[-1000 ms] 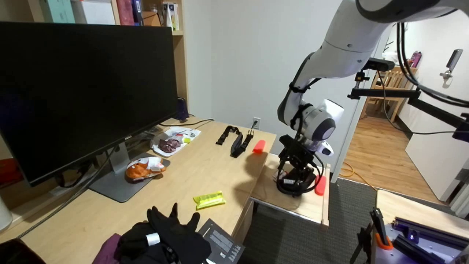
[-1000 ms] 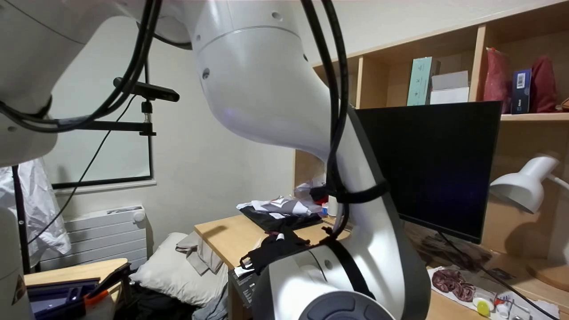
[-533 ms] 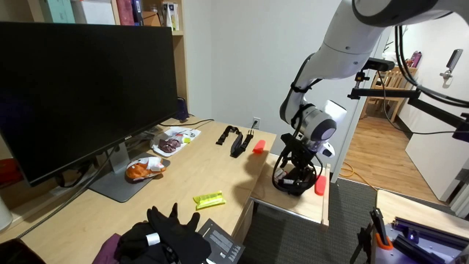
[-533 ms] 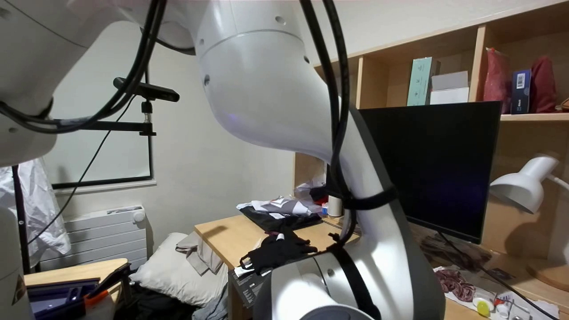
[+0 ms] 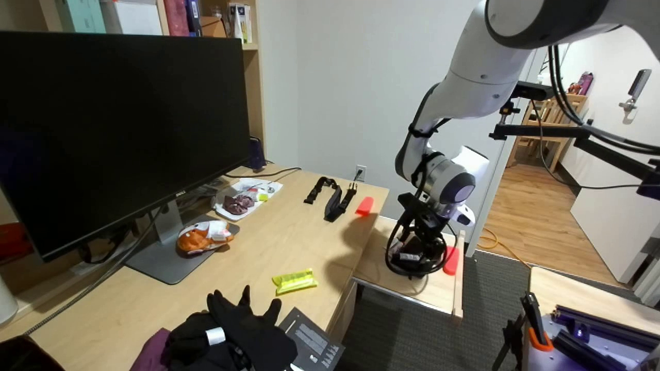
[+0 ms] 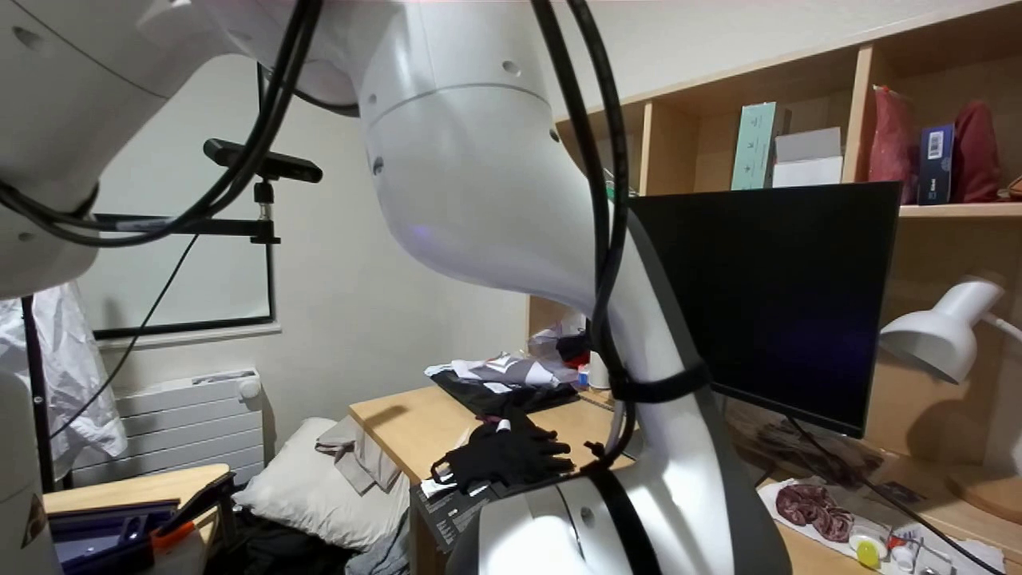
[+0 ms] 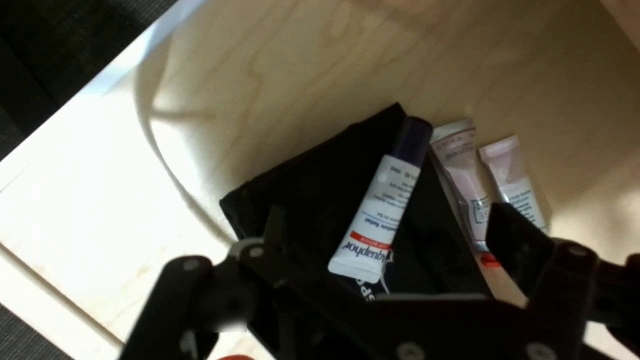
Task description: Put a tube on the desk
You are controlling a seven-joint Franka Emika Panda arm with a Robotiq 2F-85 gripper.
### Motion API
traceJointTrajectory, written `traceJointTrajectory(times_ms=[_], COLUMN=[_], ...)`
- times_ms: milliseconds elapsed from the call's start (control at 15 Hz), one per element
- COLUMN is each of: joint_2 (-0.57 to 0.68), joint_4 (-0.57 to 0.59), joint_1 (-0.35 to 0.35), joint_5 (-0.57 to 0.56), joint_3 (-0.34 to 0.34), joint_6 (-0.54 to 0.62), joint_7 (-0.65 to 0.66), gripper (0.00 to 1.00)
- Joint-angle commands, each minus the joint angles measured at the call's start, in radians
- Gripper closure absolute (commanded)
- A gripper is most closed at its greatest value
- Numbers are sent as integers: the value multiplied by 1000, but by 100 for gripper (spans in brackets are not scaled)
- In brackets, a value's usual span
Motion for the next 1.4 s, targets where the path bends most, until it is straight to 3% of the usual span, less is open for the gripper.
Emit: traceJointTrajectory(times_ms=[0, 733, 800, 933, 1333], joint_2=[5, 54, 56, 60, 65], joint_4=[3, 13, 13, 12, 13], joint_1=[31, 44, 43, 43, 45], joint_5=[22, 5, 6, 4, 1], joint_3=[-30, -51, -50, -51, -53], joint_6=[21, 50, 48, 48, 48], joint_7=[49, 94, 91, 92, 96], gripper=[0, 0, 25, 33, 74])
